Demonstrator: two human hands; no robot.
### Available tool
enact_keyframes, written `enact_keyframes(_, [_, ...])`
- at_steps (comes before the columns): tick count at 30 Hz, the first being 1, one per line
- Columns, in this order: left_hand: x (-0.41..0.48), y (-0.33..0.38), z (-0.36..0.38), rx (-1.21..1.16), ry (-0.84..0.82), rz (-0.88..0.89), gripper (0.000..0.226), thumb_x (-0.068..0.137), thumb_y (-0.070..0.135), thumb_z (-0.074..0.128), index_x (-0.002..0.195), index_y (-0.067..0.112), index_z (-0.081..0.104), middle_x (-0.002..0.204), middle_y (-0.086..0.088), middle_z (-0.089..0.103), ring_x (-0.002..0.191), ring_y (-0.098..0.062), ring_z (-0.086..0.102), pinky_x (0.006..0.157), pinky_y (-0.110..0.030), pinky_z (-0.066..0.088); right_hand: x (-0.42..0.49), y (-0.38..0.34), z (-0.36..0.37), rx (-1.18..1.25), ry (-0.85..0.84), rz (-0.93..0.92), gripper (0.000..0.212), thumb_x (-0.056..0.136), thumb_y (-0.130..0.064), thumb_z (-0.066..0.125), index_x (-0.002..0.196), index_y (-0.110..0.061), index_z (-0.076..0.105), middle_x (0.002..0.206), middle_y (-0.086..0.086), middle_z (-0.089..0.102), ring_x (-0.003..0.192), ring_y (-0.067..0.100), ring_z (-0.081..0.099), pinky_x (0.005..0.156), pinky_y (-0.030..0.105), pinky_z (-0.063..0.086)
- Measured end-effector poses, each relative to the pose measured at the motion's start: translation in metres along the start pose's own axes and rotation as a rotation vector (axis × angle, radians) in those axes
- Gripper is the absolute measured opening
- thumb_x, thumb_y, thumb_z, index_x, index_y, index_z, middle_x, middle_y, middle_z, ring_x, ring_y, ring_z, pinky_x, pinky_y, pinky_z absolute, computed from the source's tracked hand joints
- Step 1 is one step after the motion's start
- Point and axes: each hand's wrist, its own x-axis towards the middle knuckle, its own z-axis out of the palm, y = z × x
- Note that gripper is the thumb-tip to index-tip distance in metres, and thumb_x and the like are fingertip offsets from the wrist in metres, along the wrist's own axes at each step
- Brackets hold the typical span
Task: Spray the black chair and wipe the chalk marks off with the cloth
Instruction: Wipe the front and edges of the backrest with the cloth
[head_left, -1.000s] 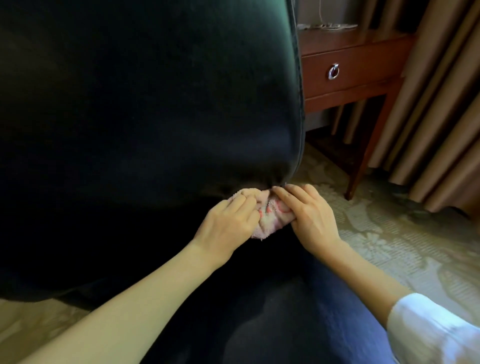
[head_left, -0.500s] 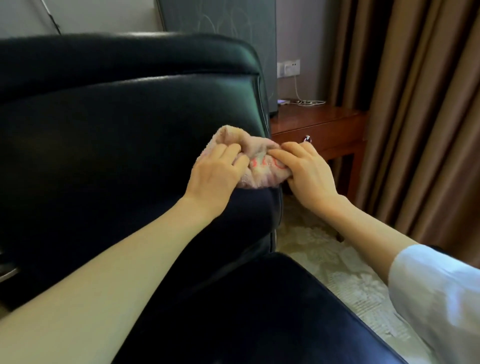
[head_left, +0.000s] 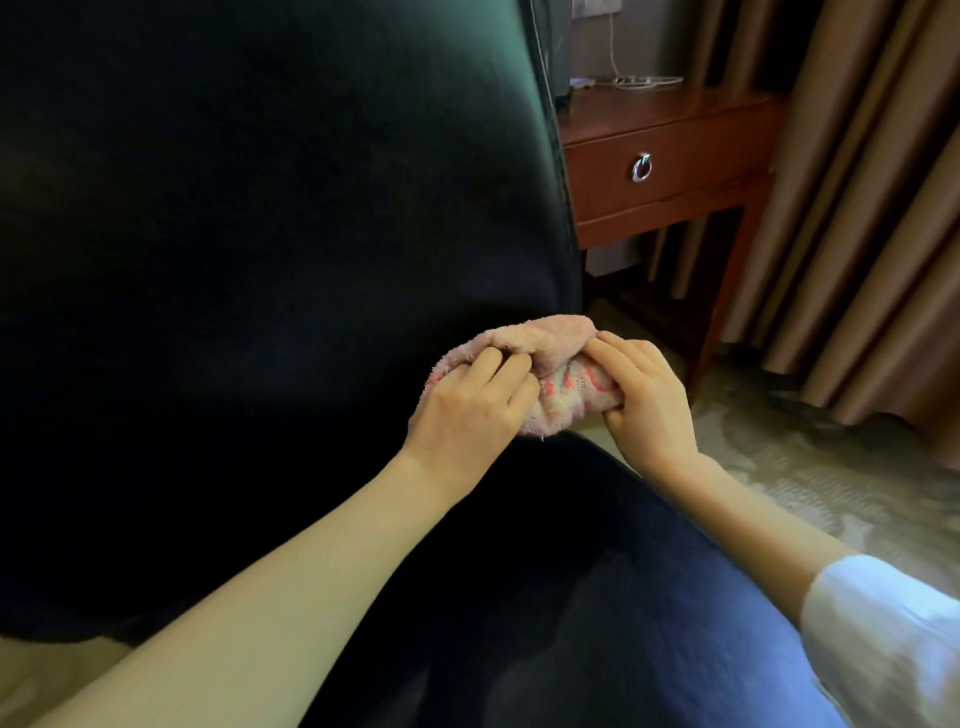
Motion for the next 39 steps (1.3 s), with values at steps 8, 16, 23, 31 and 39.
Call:
enact_keyframes(8, [-0.062, 0.014, 0.042, 0.108, -0.398, 0.120, 0.019, 0.064, 0.014, 0.069, 0.083, 0.013, 0.073, 0.086, -0.002, 0.066, 0.080, -0.020, 0.063, 0.064, -0.027, 0.050, -0.025, -0.008, 0.068, -0.130, -0.445, -0.018, 0.048, 0.074, -0.020, 0.036, 0.110, -0.014, 0.067, 0.120, 0.008, 0.064, 0.074, 0.029, 0.054, 0.063, 0.038, 0.052])
enact_keyframes(16, [-0.060, 0.010, 0.012, 0.164, -0.613, 0.081, 0.034, 0.071, 0.027, 0.076, 0.103, 0.018, 0.069, 0.106, -0.001, 0.063, 0.101, -0.018, 0.060, 0.078, -0.026, 0.050, -0.012, -0.039, 0.055, -0.040, -0.288, 0.015, 0.051, 0.075, -0.010, 0.038, 0.118, -0.009, 0.066, 0.116, 0.008, 0.066, 0.086, 0.028, 0.057, 0.073, 0.036, 0.052])
enact_keyframes(23, [-0.016, -0.027, -0.084, 0.240, -0.496, 0.061, 0.035, 0.078, 0.014, 0.067, 0.112, 0.005, 0.066, 0.113, -0.015, 0.064, 0.110, -0.031, 0.059, 0.092, -0.038, 0.051, 0.034, -0.094, -0.025, -0.004, -0.135, -0.110, 0.038, 0.077, -0.005, 0.061, 0.114, -0.014, 0.067, 0.114, 0.004, 0.065, 0.094, 0.022, 0.056, 0.075, 0.030, 0.048])
enact_keyframes(31, [0.013, -0.134, -0.239, 0.445, -0.320, -0.093, 0.014, 0.071, 0.006, 0.062, 0.083, 0.015, 0.064, 0.087, -0.008, 0.061, 0.080, -0.027, 0.059, 0.059, -0.032, 0.048, 0.136, -0.215, -0.095, 0.048, -0.115, -0.258, 0.053, 0.072, 0.002, 0.059, 0.123, -0.013, 0.060, 0.111, 0.012, 0.058, 0.092, 0.034, 0.053, 0.076, 0.041, 0.049])
enact_keyframes(39, [-0.096, -0.131, -0.287, 0.233, -0.307, -0.200, 0.029, 0.065, 0.001, 0.050, 0.085, 0.010, 0.069, 0.086, -0.009, 0.064, 0.079, -0.034, 0.061, 0.071, -0.035, 0.054, 0.075, -0.288, -0.053, 0.175, -0.473, -0.213, 0.060, 0.074, -0.008, 0.070, 0.130, -0.023, 0.055, 0.136, 0.003, 0.050, 0.116, 0.029, 0.051, 0.095, 0.038, 0.044])
